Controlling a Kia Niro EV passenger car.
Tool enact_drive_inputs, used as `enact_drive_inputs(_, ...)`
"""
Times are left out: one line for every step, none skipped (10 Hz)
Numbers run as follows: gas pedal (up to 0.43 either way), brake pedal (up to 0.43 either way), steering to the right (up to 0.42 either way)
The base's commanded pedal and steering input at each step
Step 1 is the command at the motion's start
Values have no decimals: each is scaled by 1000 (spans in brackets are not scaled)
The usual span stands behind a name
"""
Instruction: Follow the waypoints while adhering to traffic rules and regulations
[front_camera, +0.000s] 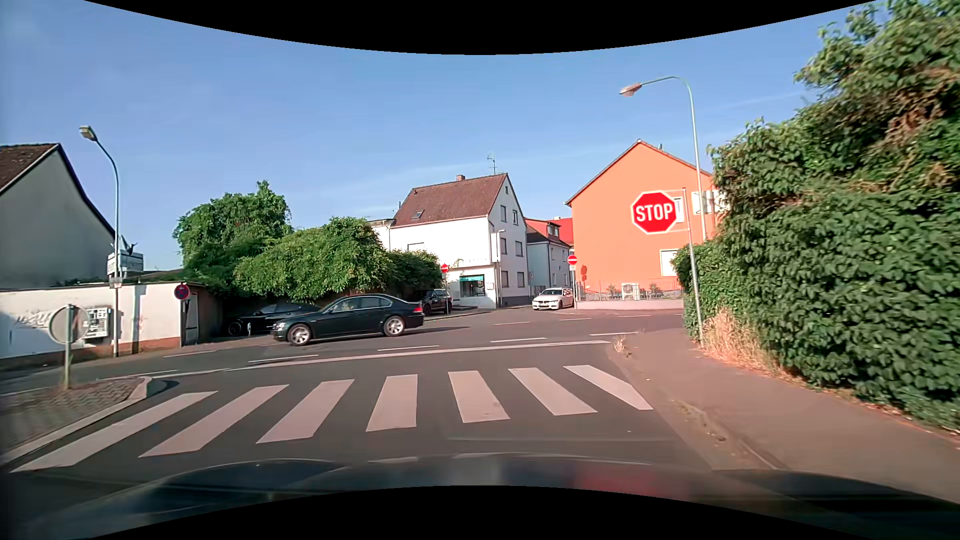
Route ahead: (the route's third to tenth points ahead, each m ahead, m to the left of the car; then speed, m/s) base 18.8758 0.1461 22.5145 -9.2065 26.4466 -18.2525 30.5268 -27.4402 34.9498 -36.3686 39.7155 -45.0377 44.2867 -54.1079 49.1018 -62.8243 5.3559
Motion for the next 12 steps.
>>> enact_drive_inputs(0, 226, -3)
enact_drive_inputs(0, 232, -3)
enact_drive_inputs(0, 232, -3)
enact_drive_inputs(0, 232, -3)
enact_drive_inputs(0, 232, -3)
enact_drive_inputs(0, 232, -3)
enact_drive_inputs(0, 220, -3)
enact_drive_inputs(0, 232, -3)
enact_drive_inputs(0, 232, -3)
enact_drive_inputs(0, 232, -3)
enact_drive_inputs(0, 232, -3)
enact_drive_inputs(0, 232, -3)
